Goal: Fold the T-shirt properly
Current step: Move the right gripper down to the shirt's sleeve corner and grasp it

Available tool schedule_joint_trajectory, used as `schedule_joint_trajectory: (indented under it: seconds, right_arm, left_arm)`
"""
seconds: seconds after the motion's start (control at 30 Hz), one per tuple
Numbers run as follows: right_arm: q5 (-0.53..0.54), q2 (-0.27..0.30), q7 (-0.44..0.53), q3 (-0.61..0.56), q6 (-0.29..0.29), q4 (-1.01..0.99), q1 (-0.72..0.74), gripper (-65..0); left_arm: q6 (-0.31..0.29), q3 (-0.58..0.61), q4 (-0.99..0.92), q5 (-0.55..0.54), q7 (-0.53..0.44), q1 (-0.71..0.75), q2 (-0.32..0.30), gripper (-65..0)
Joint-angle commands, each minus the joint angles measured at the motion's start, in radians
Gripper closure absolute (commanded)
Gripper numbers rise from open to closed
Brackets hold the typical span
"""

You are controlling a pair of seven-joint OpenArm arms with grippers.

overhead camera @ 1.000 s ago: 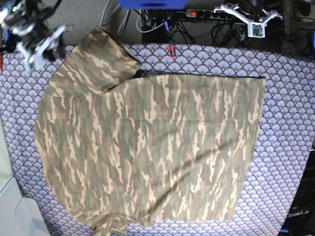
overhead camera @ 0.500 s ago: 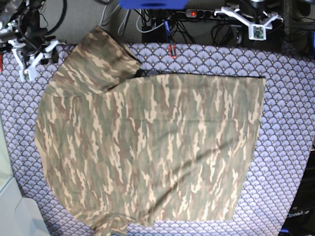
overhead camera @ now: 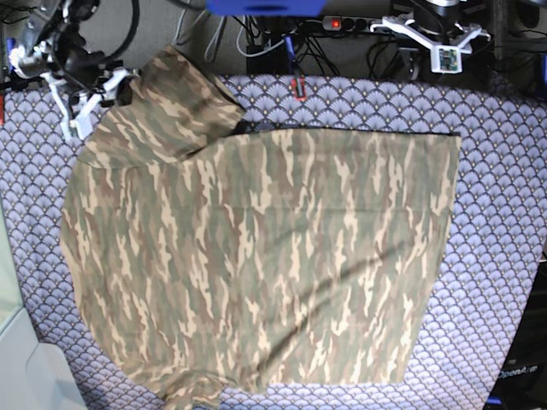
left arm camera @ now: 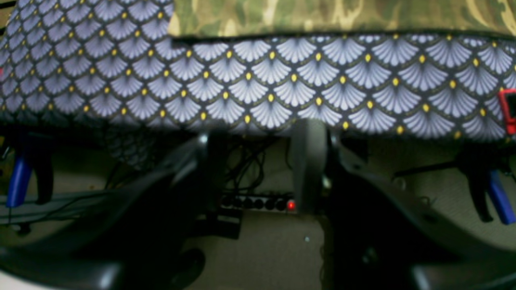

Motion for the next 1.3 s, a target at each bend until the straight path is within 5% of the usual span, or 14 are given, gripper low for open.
schedule_joint_trajectory:
  seconds: [0.0, 1.03, 1.27]
  right_arm:
    - [0.018, 0.01, 0.026, 0.005, 0.004, -0.015, 0.004, -21.0]
    - [0.084, -0.016, 0.008, -0.05, 0.004, -0.071, -0.011, -20.2]
    - [0.078, 0.002, 0.008, -0.046, 0.004, -0.076, 0.004, 0.0]
  left_arm:
    - [0.006, -0.003, 0.015, 0.002, -0.026, 0.012, -0.001, -26.5]
    - [0.006, -0.004, 0.015, 0.003, -0.026, 0.012, -0.001, -26.6]
    - [0.006, -0.004, 0.015, 0.003, -0.026, 0.012, -0.001, -26.6]
